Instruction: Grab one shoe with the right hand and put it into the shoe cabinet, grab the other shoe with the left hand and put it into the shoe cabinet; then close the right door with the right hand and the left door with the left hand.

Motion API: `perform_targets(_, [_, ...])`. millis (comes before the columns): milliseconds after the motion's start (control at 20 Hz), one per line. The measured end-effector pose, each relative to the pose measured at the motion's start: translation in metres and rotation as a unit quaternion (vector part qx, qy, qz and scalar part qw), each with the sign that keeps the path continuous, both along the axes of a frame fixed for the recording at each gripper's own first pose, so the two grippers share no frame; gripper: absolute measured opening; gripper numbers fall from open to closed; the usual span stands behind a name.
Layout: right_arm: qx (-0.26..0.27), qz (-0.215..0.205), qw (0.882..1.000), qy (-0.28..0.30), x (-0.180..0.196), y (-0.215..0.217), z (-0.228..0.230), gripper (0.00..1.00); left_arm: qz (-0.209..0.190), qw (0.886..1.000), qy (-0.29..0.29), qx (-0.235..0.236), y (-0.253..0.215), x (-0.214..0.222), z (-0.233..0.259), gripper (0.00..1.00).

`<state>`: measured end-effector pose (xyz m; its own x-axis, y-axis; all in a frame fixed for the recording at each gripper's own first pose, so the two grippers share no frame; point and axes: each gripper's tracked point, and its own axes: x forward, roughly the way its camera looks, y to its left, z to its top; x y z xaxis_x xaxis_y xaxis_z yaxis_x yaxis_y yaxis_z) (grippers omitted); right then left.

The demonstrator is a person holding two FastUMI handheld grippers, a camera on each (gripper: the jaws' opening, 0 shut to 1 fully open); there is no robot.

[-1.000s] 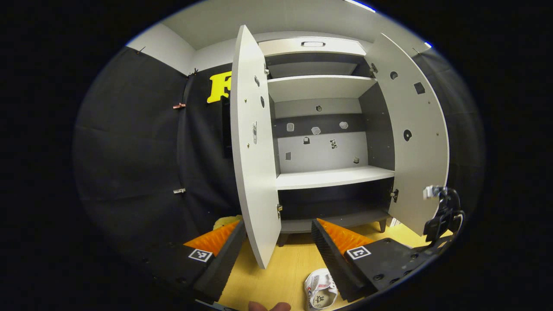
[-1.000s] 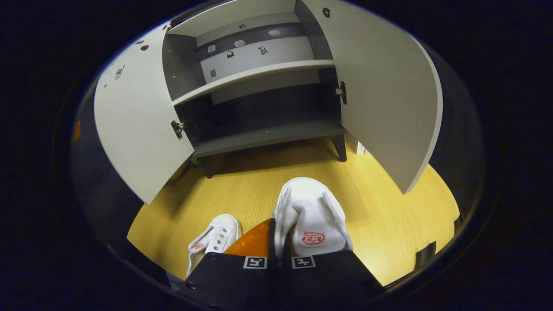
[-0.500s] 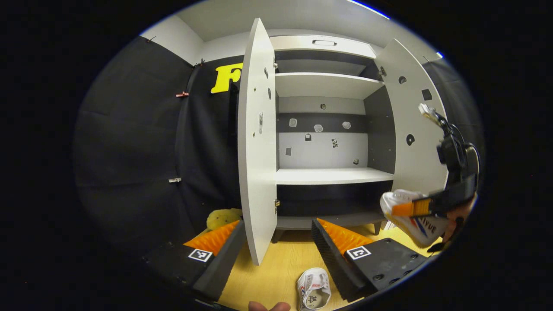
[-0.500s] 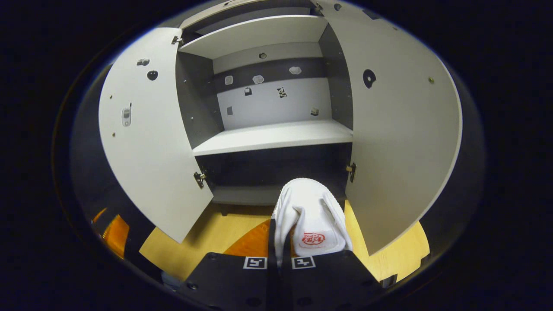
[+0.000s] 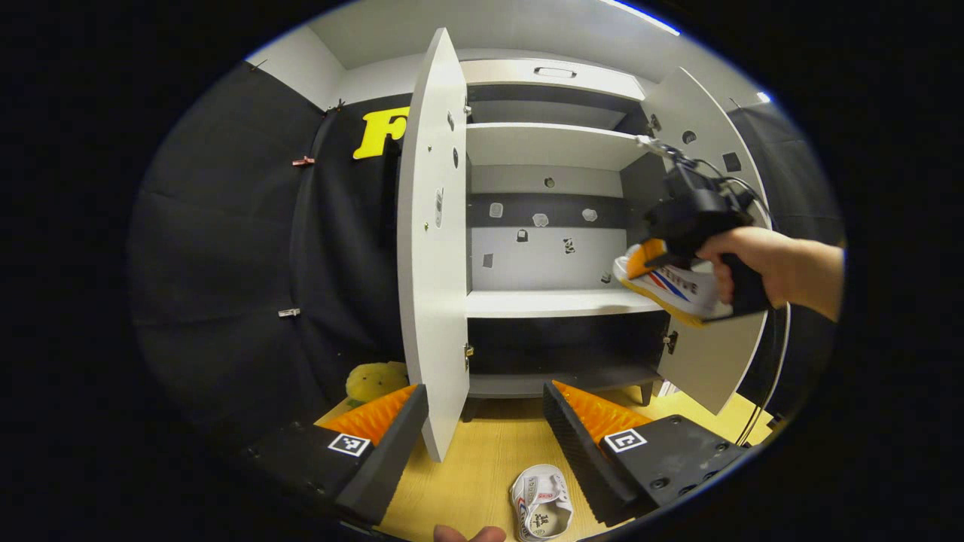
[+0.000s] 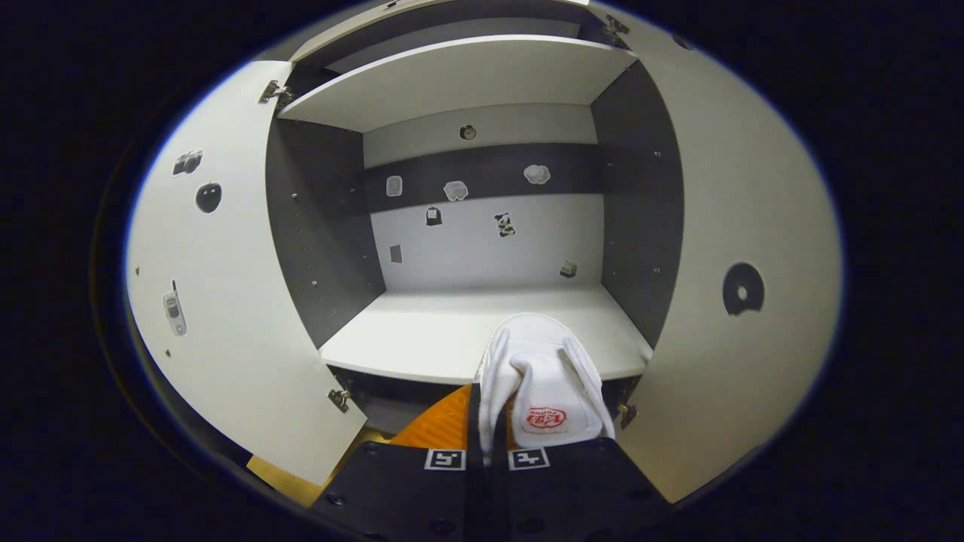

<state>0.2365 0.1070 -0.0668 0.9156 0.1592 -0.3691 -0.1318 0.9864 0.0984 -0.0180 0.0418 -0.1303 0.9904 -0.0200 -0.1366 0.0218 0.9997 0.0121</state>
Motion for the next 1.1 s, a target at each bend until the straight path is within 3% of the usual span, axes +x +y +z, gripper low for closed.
perform_targets(200, [-0.023, 0.006, 1.000, 0.010, 0.075, 0.010, -0.002, 0.05, -0.014, 1.000, 0.007, -0.011, -0.005, 0.003, -0.006, 0.96])
perform_targets(600, [-0.078, -0.027, 0.994, 0.071, 0.193, -0.002, -0.049, 0.06, -0.017, 0.999, 0.022, -0.018, -0.008, 0.024, -0.020, 0.96])
perform_targets(800, [-0.092, -0.032, 0.990, 0.103, 0.219, -0.001, -0.075, 0.06, 0.001, 0.999, 0.040, -0.031, -0.003, 0.029, -0.031, 1.00])
perform_targets(950, [-0.102, -0.042, 0.988, 0.111, 0.228, 0.000, -0.084, 0.07, 0.012, 0.999, 0.041, -0.028, 0.003, 0.029, -0.031, 0.97])
perform_targets(1100, [-0.113, -0.053, 0.984, 0.124, 0.217, -0.004, -0.087, 0.12, 0.016, 0.999, 0.043, -0.028, 0.004, 0.027, -0.033, 0.97])
